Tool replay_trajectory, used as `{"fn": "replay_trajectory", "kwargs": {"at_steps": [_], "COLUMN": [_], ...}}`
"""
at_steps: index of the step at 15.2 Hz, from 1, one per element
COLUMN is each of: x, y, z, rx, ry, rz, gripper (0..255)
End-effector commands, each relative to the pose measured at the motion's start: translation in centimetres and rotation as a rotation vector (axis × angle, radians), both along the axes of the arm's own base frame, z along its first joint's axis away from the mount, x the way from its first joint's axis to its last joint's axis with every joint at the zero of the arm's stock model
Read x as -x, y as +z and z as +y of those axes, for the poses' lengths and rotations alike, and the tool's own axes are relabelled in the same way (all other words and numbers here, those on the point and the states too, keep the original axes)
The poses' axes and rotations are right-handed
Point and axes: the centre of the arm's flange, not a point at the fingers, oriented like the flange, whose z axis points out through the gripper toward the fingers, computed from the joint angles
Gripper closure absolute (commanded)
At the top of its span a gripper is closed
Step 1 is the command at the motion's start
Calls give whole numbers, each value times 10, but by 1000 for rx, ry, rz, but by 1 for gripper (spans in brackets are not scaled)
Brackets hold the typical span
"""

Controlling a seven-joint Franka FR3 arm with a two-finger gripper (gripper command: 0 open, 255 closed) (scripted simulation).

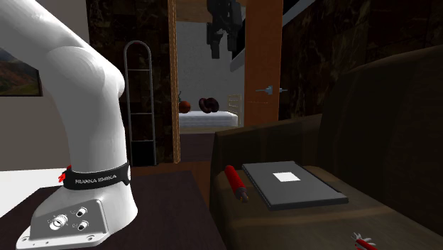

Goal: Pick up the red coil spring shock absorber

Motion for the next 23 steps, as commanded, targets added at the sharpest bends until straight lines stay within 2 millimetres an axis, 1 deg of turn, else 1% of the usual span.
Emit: {"fn": "replay_trajectory", "kwargs": {"at_steps": [1, 6, 12, 17, 23], "x": [0, -25, -54, -74, -94], "y": [0, -60, -132, -192, -263], "z": [0, 7, 22, 40, 67], "rx": [0, -15, -32, -47, -65], "ry": [0, 168, 369, 536, 737], "rz": [0, 3, 6, 9, 13], "gripper": [0, 0, 0, 0, 0]}}
